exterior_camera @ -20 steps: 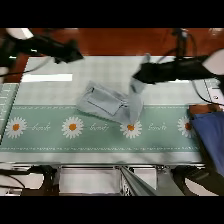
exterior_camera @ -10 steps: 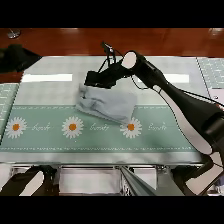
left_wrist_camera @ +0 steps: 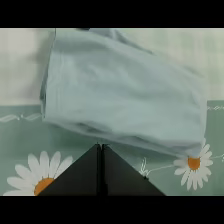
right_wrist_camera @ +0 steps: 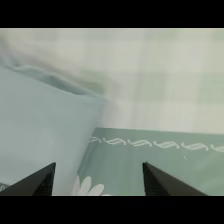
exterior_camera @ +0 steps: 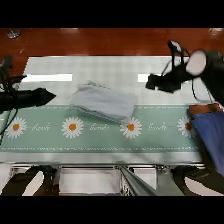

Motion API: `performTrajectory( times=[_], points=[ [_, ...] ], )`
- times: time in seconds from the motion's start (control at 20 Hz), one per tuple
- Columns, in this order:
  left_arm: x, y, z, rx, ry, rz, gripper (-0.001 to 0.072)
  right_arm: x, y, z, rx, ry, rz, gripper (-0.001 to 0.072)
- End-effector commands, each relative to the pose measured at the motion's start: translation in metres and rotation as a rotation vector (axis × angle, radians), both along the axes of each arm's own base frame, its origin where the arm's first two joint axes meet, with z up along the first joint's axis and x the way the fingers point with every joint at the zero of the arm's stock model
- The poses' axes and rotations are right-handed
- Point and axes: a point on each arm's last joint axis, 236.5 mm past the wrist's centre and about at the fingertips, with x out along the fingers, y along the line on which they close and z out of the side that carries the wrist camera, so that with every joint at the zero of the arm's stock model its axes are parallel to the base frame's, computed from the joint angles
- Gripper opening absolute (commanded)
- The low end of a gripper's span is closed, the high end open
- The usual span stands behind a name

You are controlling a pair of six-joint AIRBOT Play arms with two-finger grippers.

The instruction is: Fold the shirts.

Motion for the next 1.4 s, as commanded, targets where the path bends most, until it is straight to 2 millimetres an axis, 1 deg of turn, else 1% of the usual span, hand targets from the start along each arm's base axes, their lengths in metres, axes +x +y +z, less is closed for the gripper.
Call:
performTrajectory(
  times=[0.0, 0.05, 0.15, 0.2, 0.3, 0.35, 0.4, 0.45, 0.5, 0.55, 0.6, 0.65, 0.75, 0.8, 0.85, 0.9, 0.95, 1.0, 1.05, 1.1, 1.2, 1.25, 1.35],
  points=[
    [-0.019, -0.006, -0.043, -0.035, 0.096, 0.009, 0.0031, -0.039, -0.003, -0.080, 0.203, 0.024, -0.293, 0.0629],
    [-0.020, -0.007, -0.045, -0.042, 0.099, 0.013, 0.0031, -0.043, 0.017, -0.096, 0.300, 0.072, -0.299, 0.0629],
    [-0.017, -0.007, -0.044, -0.049, 0.090, 0.022, 0.0031, -0.041, 0.053, -0.114, 0.425, 0.157, -0.246, 0.0628],
    [-0.015, -0.007, -0.042, -0.054, 0.084, 0.028, 0.0031, -0.039, 0.072, -0.119, 0.488, 0.207, -0.208, 0.0629],
    [-0.015, -0.009, -0.041, -0.068, 0.083, 0.028, 0.0031, -0.035, 0.105, -0.122, 0.586, 0.288, -0.122, 0.0629],
    [-0.015, -0.009, -0.040, -0.069, 0.083, 0.028, 0.0031, -0.035, 0.119, -0.125, 0.611, 0.320, -0.089, 0.0629],
    [-0.015, -0.009, -0.040, -0.069, 0.082, 0.029, 0.0031, -0.034, 0.133, -0.128, 0.621, 0.347, -0.054, 0.0608],
    [-0.014, -0.009, -0.040, -0.071, 0.080, 0.031, 0.0031, -0.035, 0.144, -0.129, 0.624, 0.368, -0.013, 0.0486],
    [-0.014, -0.010, -0.039, -0.075, 0.079, 0.031, 0.0031, -0.033, 0.155, -0.123, 0.636, 0.376, 0.037, 0.0200],
    [-0.014, -0.011, -0.038, -0.083, 0.079, 0.033, 0.0031, -0.023, 0.161, -0.106, 0.645, 0.326, 0.114, 0.0019],
    [-0.014, -0.011, -0.038, -0.086, 0.078, 0.033, 0.0031, -0.010, 0.163, -0.083, 0.644, 0.265, 0.165, 0.0019],
    [-0.014, -0.011, -0.038, -0.086, 0.078, 0.033, 0.0031, 0.010, 0.160, -0.052, 0.626, 0.176, 0.205, 0.0019],
    [-0.014, -0.011, -0.038, -0.086, 0.078, 0.033, 0.0031, 0.048, 0.140, 0.022, 0.551, -0.014, 0.236, 0.0018],
    [-0.014, -0.012, -0.038, -0.086, 0.078, 0.033, 0.0031, 0.062, 0.121, 0.058, 0.493, -0.097, 0.229, 0.0019],
    [-0.014, -0.011, -0.038, -0.086, 0.078, 0.033, 0.0032, 0.070, 0.101, 0.088, 0.441, -0.160, 0.215, 0.0018],
    [-0.014, -0.011, -0.038, -0.086, 0.078, 0.033, 0.0032, 0.073, 0.077, 0.115, 0.388, -0.207, 0.198, 0.0018],
    [-0.014, -0.012, -0.038, -0.087, 0.078, 0.033, 0.0031, 0.070, 0.054, 0.133, 0.345, -0.237, 0.182, 0.0018],
    [-0.012, -0.012, -0.037, -0.091, 0.073, 0.037, 0.0032, 0.064, 0.023, 0.141, 0.297, -0.239, 0.149, 0.0018],
    [-0.010, -0.012, -0.035, -0.099, 0.066, 0.044, 0.0032, 0.055, -0.007, 0.142, 0.260, -0.206, 0.094, 0.0018],
    [-0.009, -0.014, -0.033, -0.113, 0.062, 0.047, 0.0032, 0.045, -0.037, 0.145, 0.216, -0.187, 0.048, 0.0018],
    [-0.008, -0.017, -0.030, -0.131, 0.060, 0.049, 0.0031, 0.021, -0.105, 0.151, 0.117, -0.172, -0.103, 0.0016],
    [-0.008, -0.017, -0.030, -0.132, 0.060, 0.049, 0.0031, 0.005, -0.133, 0.152, 0.090, -0.157, -0.182, 0.0016],
    [-0.008, -0.017, -0.030, -0.132, 0.060, 0.049, 0.0032, -0.037, -0.183, 0.147, 0.065, -0.123, -0.342, 0.0016]
  ],
)
